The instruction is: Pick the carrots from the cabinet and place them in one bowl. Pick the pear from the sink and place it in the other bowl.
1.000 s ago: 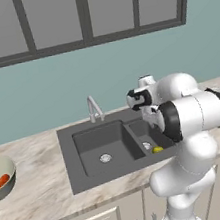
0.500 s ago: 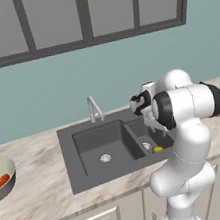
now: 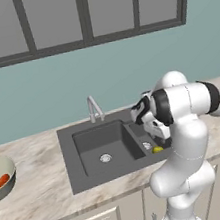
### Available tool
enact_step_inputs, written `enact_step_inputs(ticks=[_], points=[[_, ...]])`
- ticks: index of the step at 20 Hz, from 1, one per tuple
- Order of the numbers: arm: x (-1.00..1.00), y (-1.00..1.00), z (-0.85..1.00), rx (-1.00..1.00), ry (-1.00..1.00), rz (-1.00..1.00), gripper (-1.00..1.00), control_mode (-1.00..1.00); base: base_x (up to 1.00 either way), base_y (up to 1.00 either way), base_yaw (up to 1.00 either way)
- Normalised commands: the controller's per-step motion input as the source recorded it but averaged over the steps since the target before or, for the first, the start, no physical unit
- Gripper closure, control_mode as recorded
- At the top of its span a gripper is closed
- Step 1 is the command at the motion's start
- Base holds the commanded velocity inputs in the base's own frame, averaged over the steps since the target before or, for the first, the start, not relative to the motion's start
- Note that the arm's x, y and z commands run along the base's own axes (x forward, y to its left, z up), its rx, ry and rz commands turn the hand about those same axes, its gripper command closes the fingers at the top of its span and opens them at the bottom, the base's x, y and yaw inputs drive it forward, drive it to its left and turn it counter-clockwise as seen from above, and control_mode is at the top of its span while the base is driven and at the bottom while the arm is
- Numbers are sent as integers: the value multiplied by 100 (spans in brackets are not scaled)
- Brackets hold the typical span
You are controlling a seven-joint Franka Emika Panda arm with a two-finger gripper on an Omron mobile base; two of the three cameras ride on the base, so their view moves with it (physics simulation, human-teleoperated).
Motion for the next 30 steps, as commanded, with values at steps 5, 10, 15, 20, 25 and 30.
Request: enact_step_inputs(ticks=[5,10,15,20,25,30], points=[[39,0,-20,-1,0,4,-100,-100,0,0,0],[27,-8,-34,0,3,1,-100,-100,0,0,0],[14,-19,-41,0,6,0,-100,-100,0,0,0],[11,-12,-43,0,0,0,-100,-100,0,0,0],[9,0,-45,0,2,0,-100,-100,0,0,0],[21,0,-43,0,0,1,-100,-100,0,0,0]])
